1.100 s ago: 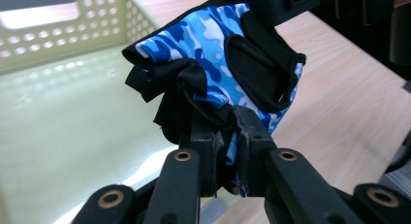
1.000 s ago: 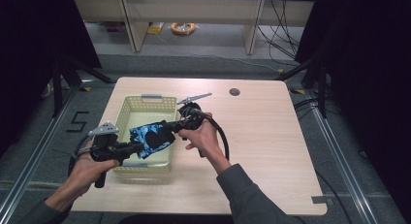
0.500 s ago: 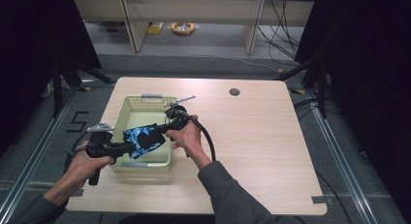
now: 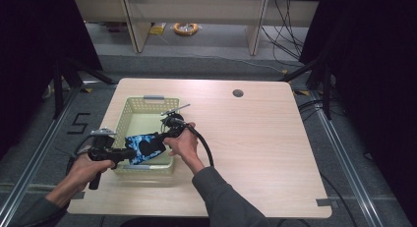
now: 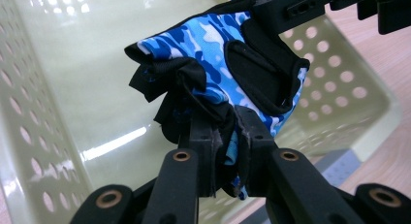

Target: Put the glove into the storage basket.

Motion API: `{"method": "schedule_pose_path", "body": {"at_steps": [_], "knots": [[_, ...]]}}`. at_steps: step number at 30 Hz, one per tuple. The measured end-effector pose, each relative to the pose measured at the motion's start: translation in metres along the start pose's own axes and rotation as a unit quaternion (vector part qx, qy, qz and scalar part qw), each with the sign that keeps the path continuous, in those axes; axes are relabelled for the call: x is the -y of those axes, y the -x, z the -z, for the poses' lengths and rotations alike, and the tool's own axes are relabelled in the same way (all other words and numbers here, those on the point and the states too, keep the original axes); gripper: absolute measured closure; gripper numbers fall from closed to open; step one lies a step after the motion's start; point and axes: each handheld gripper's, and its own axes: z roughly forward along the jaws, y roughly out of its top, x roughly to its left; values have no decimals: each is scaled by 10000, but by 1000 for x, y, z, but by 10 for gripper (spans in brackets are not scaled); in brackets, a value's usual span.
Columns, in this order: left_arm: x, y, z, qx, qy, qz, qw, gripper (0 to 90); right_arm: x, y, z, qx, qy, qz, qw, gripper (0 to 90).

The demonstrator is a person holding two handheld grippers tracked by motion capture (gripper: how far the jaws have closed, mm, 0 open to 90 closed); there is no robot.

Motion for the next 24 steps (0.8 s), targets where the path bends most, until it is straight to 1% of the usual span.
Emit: {"method": "schedule_pose_path", "body": {"at_steps": [1,2,3,4,5,6,7,8,9,10,11,12,13,14,15,16,17,18,19,20,21,22,23,24], "knots": [[0,-2,-1,8,-37,5,10000,787,0,0,-2,36,-52,-37,10000,841],[0,-4,-2,2,-47,-4,10000,786,0,-1,-4,80,-87,-40,9999,841],[0,-4,-2,-12,-110,-3,9999,786,0,-1,-7,97,-108,-18,9999,840],[1,-5,-4,-42,-80,18,10000,785,-1,-1,-9,122,-145,-33,9998,840],[2,-6,-5,-72,-93,29,9999,784,-1,-1,-11,162,-182,26,9997,840],[2,-6,-6,-81,-169,-6,9998,782,-1,-1,-12,175,-222,-23,9996,840],[2,-6,-7,-80,-191,20,9998,780,-1,-2,-14,198,-270,-15,9994,839],[1,-6,-8,-94,-134,77,9998,778,-1,-2,-16,235,-328,18,9992,839],[0,-6,-6,-57,-220,-37,9997,776,-2,-2,-17,269,-337,170,9989,839],[-1,-6,-6,-152,-272,-74,9995,776,-3,-4,-17,310,-379,174,9986,838],[-1,-6,-8,-83,-269,-59,9996,774,-3,-5,-18,328,-409,173,9985,838],[-2,-6,-8,-151,-368,-126,9991,770,-4,-6,-18,365,-451,127,9982,838],[-2,-5,-9,-134,-309,-82,9994,762,-5,-5,-19,390,-467,230,9979,838],[-4,-5,-9,-242,-421,-214,9986,751,-5,-6,-19,402,-494,233,9977,837],[-4,-5,-10,-176,-416,-198,9988,744,-5,-5,-20,425,-489,261,9976,836],[-4,-5,-10,-160,-435,-223,9987,740,-6,-5,-20,447,-541,271,9972,835],[-5,-3,-11,-246,-461,-224,9984,732,-6,-6,-20,493,-558,283,9968,835],[-5,-3,-12,-214,-447,-269,9984,702,-6,-5,-21,519,-580,317,9965,834],[-5,-3,-12,-221,-481,-262,9983,664,-6,-6,-21,548,-613,324,9961,833],[-6,-1,-11,-270,-504,-286,9980,647,-6,-6,-22,581,-630,343,9957,832],[-6,-1,-11,-258,-461,-295,9982,621,-6,-5,-22,616,-664,372,9952,830],[-7,-1,-11,-237,-476,-324,9981,591,-6,-5,-22,652,-694,333,9949,829],[-8,-1,-10,-295,-490,-318,9979,571,-6,-5,-22,637,-679,381,9949,828],[-8,-1,-10,-267,-429,-299,9983,572,-6,-4,-22,649,-666,382,9949,828]]}}
